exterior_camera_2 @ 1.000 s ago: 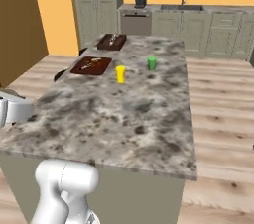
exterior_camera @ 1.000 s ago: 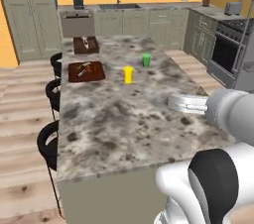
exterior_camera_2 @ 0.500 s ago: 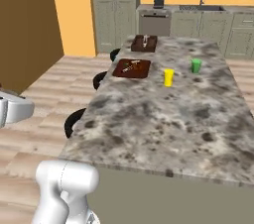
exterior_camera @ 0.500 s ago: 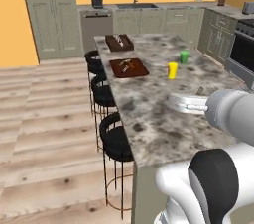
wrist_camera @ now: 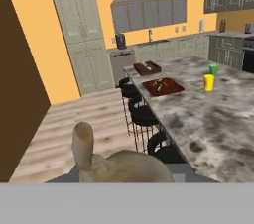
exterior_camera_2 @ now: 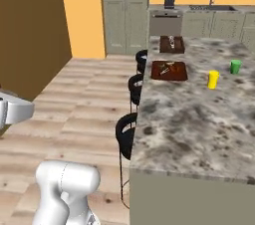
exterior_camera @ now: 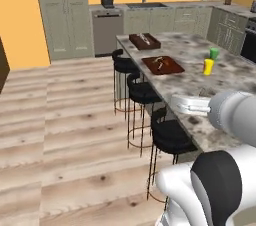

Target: Gather the garlic and mushroom from the fridge and place them on a tray on the dining counter. Then gather the chicken drumstick and fish from the fridge and place them on the other tray.

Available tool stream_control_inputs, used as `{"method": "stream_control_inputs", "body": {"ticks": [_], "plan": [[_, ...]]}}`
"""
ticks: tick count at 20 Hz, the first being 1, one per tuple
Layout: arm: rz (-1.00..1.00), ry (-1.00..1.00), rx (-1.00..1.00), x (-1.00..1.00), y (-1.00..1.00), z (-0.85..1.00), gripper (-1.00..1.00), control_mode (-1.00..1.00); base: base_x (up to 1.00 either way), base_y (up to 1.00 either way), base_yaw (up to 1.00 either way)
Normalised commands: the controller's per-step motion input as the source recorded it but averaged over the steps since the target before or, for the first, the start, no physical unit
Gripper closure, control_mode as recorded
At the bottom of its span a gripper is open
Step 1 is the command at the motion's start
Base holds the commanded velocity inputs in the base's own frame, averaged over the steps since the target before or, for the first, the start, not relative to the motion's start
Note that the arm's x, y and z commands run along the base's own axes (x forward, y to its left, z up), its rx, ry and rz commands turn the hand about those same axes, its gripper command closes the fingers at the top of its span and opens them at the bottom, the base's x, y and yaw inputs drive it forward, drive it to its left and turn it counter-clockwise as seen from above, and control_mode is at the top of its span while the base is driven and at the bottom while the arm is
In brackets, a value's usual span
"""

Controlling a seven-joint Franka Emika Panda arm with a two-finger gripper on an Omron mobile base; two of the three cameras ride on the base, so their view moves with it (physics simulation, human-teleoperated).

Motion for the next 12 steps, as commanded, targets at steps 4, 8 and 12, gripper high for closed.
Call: {"method": "stream_control_inputs", "body": {"ticks": [4,8,12], "plan": [[0.00,0.00,0.00,0.00,0.00,0.00,1.00,1.00,0.49,1.00,-0.24],[0.00,0.00,0.00,0.00,0.00,0.00,1.00,1.00,0.65,0.92,-0.33],[0.00,0.00,0.00,0.00,0.00,0.00,1.00,1.00,0.73,0.78,-0.41]]}}
